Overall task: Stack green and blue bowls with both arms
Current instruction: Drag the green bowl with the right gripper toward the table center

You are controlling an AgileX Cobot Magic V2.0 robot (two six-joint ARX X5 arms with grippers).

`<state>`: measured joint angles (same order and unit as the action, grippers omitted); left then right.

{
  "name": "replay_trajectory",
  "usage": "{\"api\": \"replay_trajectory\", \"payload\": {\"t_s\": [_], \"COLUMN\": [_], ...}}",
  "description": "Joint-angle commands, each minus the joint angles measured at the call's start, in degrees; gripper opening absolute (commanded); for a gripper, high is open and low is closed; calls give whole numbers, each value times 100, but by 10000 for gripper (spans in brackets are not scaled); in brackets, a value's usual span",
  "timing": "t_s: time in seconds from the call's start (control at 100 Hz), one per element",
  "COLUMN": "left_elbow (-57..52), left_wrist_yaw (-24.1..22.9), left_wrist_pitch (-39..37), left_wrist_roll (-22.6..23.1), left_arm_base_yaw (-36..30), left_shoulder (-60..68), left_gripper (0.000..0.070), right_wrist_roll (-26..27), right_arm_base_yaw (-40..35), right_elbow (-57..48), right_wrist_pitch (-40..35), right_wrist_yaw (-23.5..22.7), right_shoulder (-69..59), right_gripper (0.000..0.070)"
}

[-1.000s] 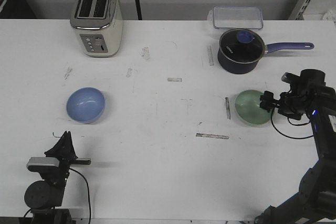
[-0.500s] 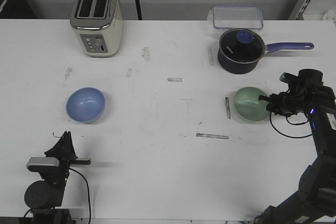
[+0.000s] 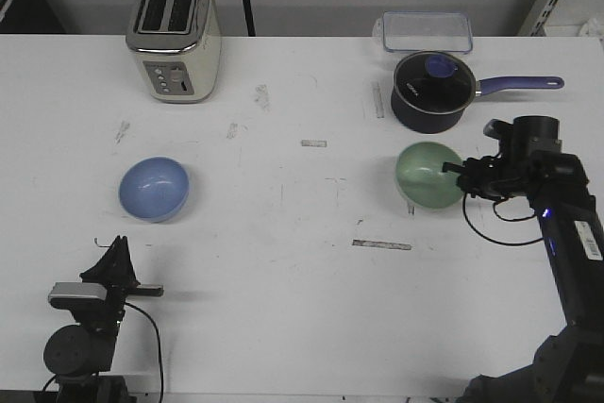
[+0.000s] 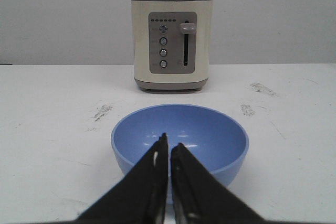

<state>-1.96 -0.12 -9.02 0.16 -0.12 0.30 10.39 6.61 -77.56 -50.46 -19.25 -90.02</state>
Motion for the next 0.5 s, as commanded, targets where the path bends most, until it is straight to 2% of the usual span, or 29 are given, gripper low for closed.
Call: {"api": "replay_trajectory", "payload": {"t_s": [0.0,0.12,0.25,0.4,0.49], "left_elbow": [127,127,127,127,127], "left_wrist_yaw": [-13,-13,-13,-13,-13], "left_wrist_pitch": [-92,-92,-92,-92,-92], "left_wrist_roll": [48,48,48,48,48], "left_arm_base_yaw": [11,11,11,11,11], "left_shoulder": [-11,-11,-11,-11,-11], "left_gripper": [3,3,3,3,3], "right_wrist_roll": [267,828,1550,1893,2149], "right_arm_base_yaw": [-345,-1062,-1904,-2704,-3139], "right_elbow": [-107,-107,-103,-85,-83], "right_wrist_pitch": [17,149,157,247,420], "right_wrist_yaw": [-17,22,531,1174,1268], "right_shoulder": [-70,-120,-153,-284,-396], "right_gripper": [4,4,4,4,4]}}
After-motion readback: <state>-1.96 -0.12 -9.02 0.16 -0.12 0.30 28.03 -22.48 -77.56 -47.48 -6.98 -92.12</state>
